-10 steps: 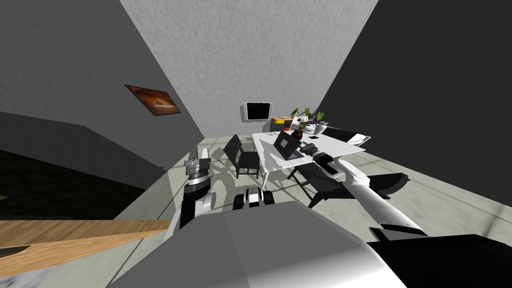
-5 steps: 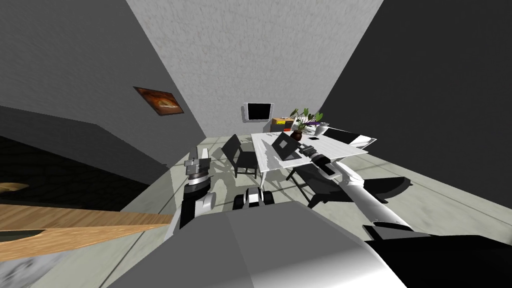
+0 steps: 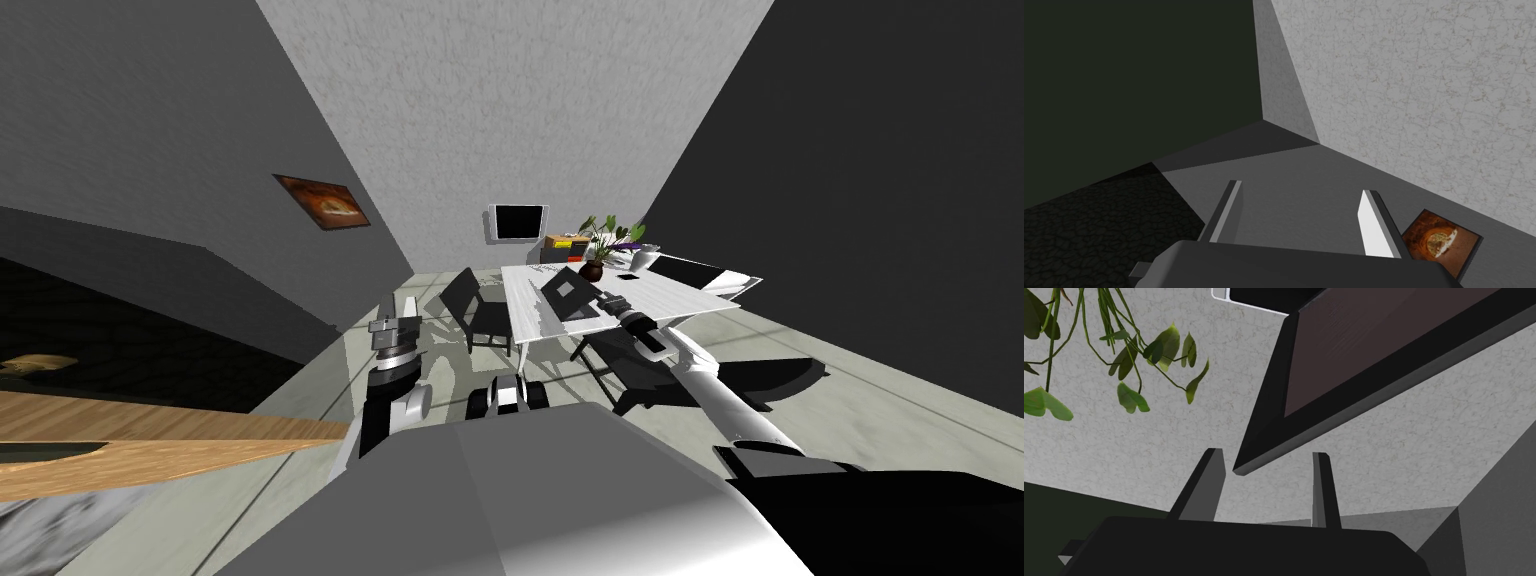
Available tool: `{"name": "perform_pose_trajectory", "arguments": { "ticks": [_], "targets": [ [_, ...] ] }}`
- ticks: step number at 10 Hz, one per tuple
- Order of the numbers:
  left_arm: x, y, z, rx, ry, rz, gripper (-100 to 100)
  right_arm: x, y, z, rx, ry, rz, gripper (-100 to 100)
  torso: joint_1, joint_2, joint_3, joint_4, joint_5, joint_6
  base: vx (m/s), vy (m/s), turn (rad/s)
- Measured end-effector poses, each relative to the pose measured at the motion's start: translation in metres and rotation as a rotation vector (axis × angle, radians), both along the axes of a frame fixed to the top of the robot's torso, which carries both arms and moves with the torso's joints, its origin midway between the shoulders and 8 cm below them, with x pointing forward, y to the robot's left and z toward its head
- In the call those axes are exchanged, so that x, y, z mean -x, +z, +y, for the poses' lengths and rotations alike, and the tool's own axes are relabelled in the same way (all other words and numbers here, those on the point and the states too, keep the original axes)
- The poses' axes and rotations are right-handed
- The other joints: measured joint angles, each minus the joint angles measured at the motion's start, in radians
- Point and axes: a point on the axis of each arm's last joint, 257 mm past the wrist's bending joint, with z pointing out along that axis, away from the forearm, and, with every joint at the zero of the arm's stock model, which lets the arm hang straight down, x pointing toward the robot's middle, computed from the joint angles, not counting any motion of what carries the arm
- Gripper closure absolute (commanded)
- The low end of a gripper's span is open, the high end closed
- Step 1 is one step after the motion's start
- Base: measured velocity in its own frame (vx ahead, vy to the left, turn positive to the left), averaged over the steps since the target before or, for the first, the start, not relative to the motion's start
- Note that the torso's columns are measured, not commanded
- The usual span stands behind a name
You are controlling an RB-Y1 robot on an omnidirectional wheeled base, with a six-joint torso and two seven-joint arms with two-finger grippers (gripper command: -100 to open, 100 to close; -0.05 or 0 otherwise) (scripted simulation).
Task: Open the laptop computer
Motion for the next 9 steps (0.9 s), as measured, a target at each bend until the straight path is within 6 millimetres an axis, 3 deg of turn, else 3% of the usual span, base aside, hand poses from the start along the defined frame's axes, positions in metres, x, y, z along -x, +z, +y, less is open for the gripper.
{"name": "perform_pose_trajectory", "arguments": {
  "ticks": [3,7,8,9],
  "targets": [
    [0.000,0.000,0.000,0.000,0.000,0.000,0,-0.002,-0.018,0.006,-0.104,-0.008,0.008,100,0.002,-0.001,-0.001,0.000,0.001,-0.001,-0.009,-0.083,0.025],
    [0.000,0.000,0.000,0.000,0.000,0.000,0,-0.001,-0.058,0.012,-0.294,-0.027,0.022,100,-0.002,-0.002,-0.002,-0.002,-0.003,-0.002,-0.027,-0.122,0.055],
    [0.000,0.000,0.000,0.000,0.000,0.000,0,-0.001,-0.066,0.019,-0.342,-0.029,0.028,-100,0.001,-0.002,-0.001,-0.001,-0.001,-0.002,-0.033,-0.029,0.033],
    [0.000,0.000,0.000,0.000,0.000,0.000,0,-0.002,-0.061,0.015,-0.345,-0.033,0.030,-100,0.007,0.001,0.000,0.003,0.004,0.000,-0.033,0.036,0.034]
  ]
}}
